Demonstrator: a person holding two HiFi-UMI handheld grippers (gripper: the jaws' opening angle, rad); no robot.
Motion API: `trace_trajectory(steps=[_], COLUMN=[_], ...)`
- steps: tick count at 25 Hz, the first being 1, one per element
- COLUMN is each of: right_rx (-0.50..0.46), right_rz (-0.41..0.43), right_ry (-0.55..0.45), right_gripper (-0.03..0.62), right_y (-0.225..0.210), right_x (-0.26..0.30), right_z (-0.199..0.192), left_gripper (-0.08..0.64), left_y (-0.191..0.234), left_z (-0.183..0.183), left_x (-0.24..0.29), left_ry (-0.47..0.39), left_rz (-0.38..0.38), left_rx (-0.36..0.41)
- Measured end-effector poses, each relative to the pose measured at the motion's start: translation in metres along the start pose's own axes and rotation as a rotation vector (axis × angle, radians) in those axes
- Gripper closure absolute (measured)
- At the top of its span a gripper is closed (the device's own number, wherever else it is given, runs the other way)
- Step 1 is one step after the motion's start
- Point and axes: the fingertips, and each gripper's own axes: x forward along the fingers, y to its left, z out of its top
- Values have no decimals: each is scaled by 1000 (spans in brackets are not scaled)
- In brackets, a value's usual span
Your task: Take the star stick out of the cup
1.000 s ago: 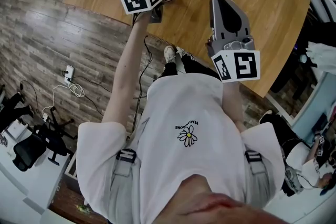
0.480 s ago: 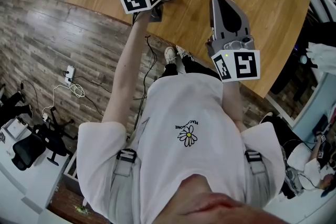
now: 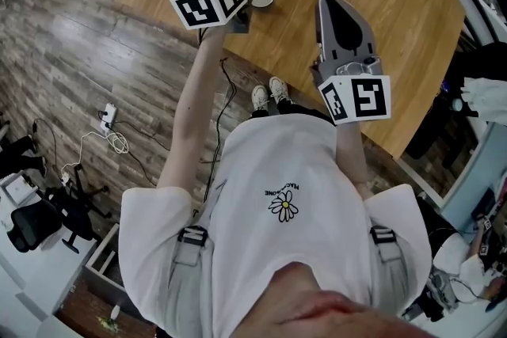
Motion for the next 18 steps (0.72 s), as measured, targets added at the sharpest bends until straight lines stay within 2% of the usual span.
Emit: trace_trajectory(steps=[7,10,14,18], right_rx=[-25,-33,-38,-70], right_rz=[57,88,113,139], right_ry=[-52,-77,-105,-113], right_gripper=[584,584,584,584], right_y=[22,32,46,54], right_x=[-3,-3,-6,-14], right_z=[19,27,37,37], left_gripper=[532,532,532,532], left_y=[-48,-63,-83,-104], left_z=[84,108,112,99], left_x=[-70,-109,-162,-207], left_ry=[-252,-360,-494,-575], left_rz=[-34,3,58,127], left_rx=[160,251,394,447])
